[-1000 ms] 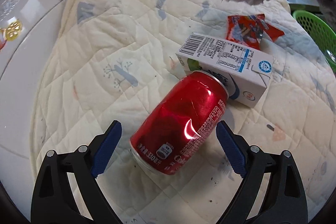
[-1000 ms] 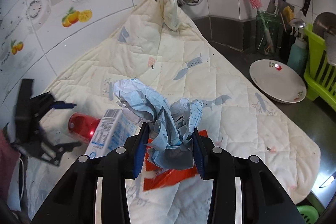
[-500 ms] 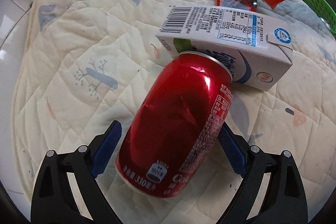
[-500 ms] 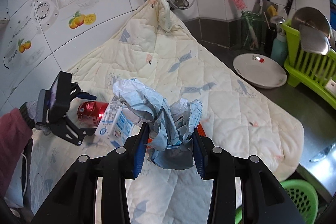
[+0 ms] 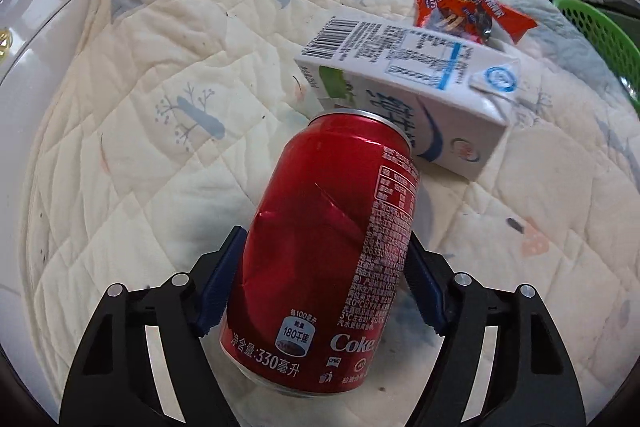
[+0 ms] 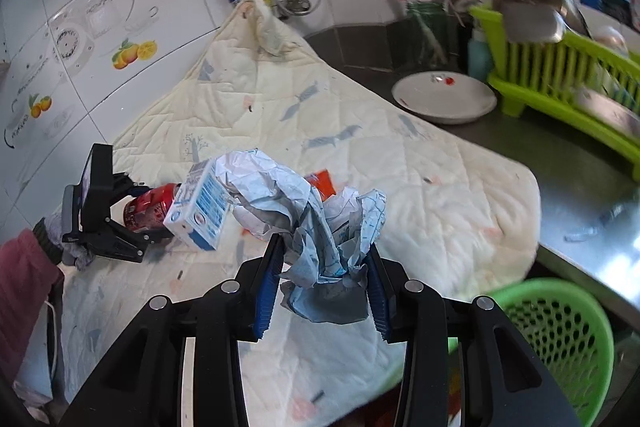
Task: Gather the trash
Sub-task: 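Grasp the red Coke can with left while right holds the crumpled paper, then carry the paper into the basket and open right while left carries the can over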
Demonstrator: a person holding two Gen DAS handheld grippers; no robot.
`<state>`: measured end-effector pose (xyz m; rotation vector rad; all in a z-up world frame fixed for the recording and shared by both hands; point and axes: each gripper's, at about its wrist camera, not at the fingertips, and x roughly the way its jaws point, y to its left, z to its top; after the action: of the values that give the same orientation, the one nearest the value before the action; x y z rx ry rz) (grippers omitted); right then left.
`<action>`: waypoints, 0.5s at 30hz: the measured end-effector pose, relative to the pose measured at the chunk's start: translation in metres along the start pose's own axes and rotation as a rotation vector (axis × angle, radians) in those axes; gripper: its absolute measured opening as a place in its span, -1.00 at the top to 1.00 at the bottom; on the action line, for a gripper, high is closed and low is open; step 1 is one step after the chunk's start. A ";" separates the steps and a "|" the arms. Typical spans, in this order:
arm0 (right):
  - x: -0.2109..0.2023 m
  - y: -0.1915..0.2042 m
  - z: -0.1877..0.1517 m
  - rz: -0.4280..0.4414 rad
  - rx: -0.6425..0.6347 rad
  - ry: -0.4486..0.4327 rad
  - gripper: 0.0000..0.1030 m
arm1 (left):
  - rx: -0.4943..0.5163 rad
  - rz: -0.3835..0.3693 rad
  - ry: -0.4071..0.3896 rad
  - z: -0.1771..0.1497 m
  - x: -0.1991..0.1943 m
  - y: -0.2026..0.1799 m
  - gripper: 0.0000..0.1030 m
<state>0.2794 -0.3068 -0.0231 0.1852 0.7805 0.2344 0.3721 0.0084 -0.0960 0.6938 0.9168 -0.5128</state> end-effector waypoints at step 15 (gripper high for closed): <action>-0.064 -0.076 -0.063 -0.065 0.111 -0.026 0.25 | -0.221 0.096 0.024 -0.017 -0.067 -0.030 -0.42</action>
<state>0.2008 -0.3920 -0.0429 0.2667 0.7728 0.1264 0.3081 0.0086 -0.0555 0.5409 0.9413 -0.3130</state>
